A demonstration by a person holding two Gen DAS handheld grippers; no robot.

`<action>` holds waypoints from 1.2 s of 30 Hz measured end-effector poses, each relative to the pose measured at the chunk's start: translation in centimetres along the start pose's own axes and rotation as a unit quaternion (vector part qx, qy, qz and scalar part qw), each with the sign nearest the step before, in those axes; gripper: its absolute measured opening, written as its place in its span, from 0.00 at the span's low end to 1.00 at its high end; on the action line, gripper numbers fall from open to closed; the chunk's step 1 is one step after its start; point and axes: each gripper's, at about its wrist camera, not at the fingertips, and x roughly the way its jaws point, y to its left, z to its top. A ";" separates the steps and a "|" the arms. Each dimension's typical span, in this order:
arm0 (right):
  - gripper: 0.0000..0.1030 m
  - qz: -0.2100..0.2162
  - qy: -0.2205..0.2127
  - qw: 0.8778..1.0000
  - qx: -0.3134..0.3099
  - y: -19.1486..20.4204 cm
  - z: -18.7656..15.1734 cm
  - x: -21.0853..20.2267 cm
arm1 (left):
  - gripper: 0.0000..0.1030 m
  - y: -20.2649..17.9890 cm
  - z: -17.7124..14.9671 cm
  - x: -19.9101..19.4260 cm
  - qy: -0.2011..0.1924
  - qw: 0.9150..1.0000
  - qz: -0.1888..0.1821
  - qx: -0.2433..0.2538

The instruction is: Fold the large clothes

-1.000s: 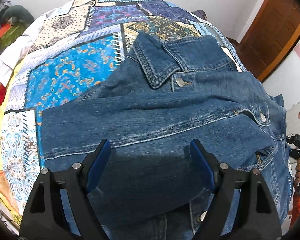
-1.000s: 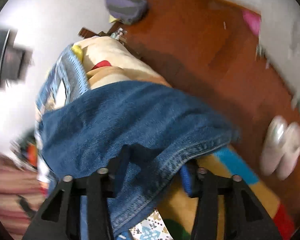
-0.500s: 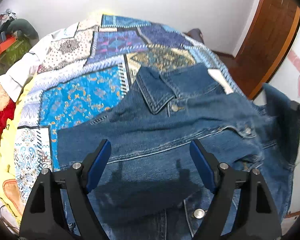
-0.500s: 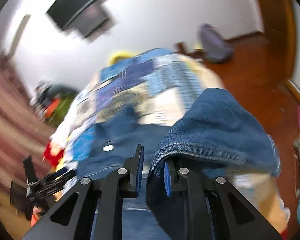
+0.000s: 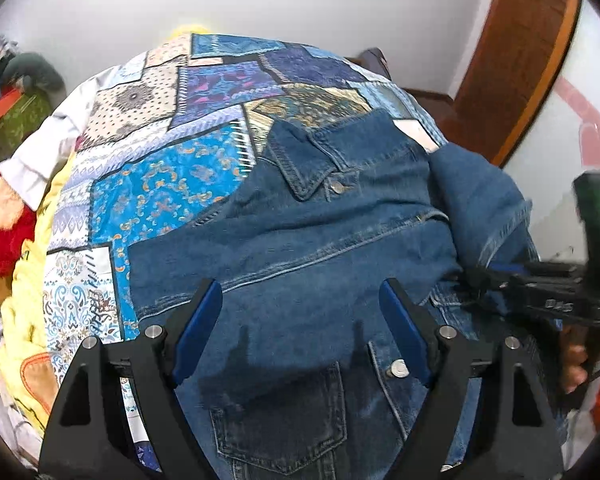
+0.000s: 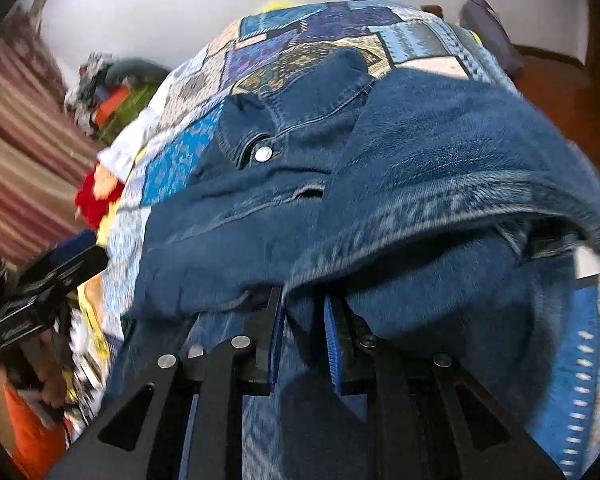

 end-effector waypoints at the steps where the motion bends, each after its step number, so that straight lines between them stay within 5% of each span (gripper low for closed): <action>1: 0.16 -0.012 0.000 1.000 -0.017 0.3 -0.1 -1.1 | 0.78 -0.6 0.2 0.0 0.000 1.000 -0.001 0.008; 6: 0.16 -0.048 -0.058 0.995 -0.059 -0.6 0.0 -6.9 | 0.78 -5.0 2.1 -0.5 -0.013 0.998 -0.027 0.048; 12: 0.16 -0.095 -0.118 0.988 -0.014 -5.6 0.1 -12.6 | 0.78 -12.4 5.1 1.2 -0.005 0.991 -0.051 0.126; 18: 0.16 -0.113 -0.105 0.987 0.041 -10.5 -1.0 -13.2 | 0.78 -19.5 5.9 5.6 0.029 0.975 -0.049 0.214; 24: 0.16 -0.088 -0.053 0.992 0.075 -12.8 -3.1 -9.2 | 0.60 -23.5 5.9 8.7 0.024 0.968 -0.014 0.249; 29: 0.16 -0.070 -0.007 0.993 0.094 -13.0 -4.0 -4.9 | 0.18 -24.4 6.3 7.5 -0.026 0.966 0.015 0.256; 36: 0.16 -0.089 0.007 0.994 0.057 -12.3 -4.3 -3.6 | 0.09 -19.8 8.5 2.7 -0.083 0.970 0.033 0.225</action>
